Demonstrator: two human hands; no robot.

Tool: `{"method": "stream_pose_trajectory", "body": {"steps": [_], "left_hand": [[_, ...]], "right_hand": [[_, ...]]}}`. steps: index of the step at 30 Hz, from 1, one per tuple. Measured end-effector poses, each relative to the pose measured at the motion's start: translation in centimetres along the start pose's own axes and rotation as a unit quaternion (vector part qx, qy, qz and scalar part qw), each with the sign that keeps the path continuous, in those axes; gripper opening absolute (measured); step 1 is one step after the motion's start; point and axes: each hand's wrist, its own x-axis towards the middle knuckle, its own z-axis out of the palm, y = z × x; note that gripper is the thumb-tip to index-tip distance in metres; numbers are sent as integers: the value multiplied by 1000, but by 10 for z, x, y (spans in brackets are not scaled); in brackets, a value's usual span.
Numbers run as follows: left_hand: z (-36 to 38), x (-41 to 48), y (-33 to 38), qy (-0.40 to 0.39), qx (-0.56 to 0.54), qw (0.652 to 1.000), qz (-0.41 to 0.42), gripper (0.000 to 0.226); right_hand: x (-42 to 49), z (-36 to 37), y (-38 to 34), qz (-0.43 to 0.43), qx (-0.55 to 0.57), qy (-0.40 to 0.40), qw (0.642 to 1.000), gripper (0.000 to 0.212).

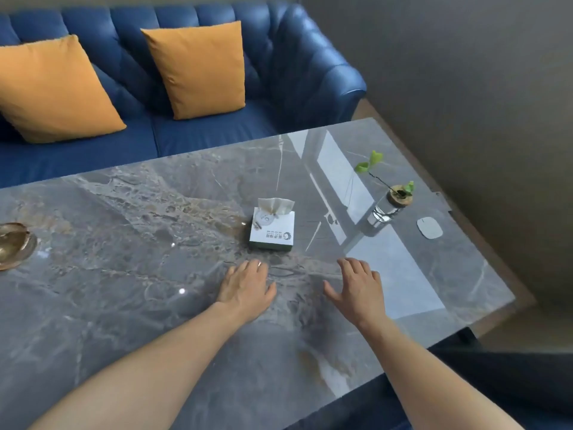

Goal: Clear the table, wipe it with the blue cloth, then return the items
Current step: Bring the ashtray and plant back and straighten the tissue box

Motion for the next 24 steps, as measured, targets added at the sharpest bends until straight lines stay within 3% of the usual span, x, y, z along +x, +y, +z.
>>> {"method": "stream_pose_trajectory", "body": {"steps": [8, 18, 24], "left_hand": [[19, 42, 81, 3, 11, 999, 53, 45], [60, 104, 126, 0, -8, 999, 48, 79], [95, 116, 122, 54, 13, 998, 12, 89]], "right_hand": [[12, -14, 86, 53, 21, 2, 998, 63], [65, -17, 159, 97, 55, 8, 994, 62], [118, -9, 184, 166, 175, 29, 970, 72]]}}
